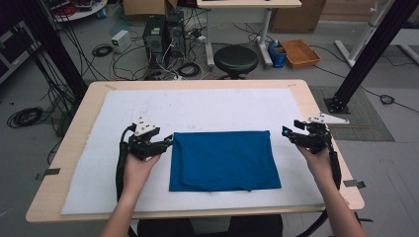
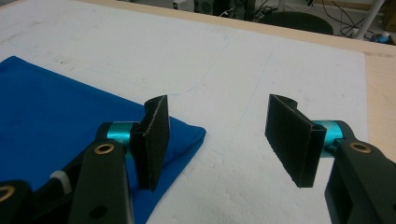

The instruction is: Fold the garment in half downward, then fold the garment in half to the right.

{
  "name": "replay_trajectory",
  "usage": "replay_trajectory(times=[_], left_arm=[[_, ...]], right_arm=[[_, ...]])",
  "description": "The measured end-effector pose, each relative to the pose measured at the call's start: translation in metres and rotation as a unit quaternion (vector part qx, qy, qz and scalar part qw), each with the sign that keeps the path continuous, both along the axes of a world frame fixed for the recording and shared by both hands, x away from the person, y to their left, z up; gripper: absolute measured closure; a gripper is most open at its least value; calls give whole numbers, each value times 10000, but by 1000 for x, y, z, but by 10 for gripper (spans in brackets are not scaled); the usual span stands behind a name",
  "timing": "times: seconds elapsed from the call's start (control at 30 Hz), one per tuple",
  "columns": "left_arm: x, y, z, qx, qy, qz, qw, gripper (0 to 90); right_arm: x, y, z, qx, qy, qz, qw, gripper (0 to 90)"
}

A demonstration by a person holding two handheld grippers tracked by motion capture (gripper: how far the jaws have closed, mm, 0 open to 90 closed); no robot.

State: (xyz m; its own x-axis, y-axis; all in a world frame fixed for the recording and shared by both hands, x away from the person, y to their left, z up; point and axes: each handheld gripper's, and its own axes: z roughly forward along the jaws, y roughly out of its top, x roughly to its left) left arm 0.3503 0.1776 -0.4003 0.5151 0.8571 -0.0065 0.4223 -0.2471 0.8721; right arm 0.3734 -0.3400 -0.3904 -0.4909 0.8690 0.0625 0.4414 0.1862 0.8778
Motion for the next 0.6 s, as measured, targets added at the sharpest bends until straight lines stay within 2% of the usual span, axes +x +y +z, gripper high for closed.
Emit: replay_trajectory(times=[0.2,0.27,0.4,0.47,0.53,0.6], left_arm=[[-3,-3,4,-68,-18,-46,10000,410],[-5,-5,5,-185,43,-56,9998,395],[-18,-8,7,-228,113,-151,9996,395],[-25,-11,7,-238,285,-43,9993,396],[-32,-13,5,-384,520,31,9979,395],[-41,-16,4,-415,620,60,9972,395]], right_arm=[[-2,-1,4,45,-100,-10,9999,403],[-3,0,8,113,-139,-10,9998,403],[-3,5,15,190,-240,26,9995,403],[-2,10,19,212,-286,81,9993,400],[-1,17,22,208,-302,137,9992,399],[0,25,24,190,-316,206,9991,399]])
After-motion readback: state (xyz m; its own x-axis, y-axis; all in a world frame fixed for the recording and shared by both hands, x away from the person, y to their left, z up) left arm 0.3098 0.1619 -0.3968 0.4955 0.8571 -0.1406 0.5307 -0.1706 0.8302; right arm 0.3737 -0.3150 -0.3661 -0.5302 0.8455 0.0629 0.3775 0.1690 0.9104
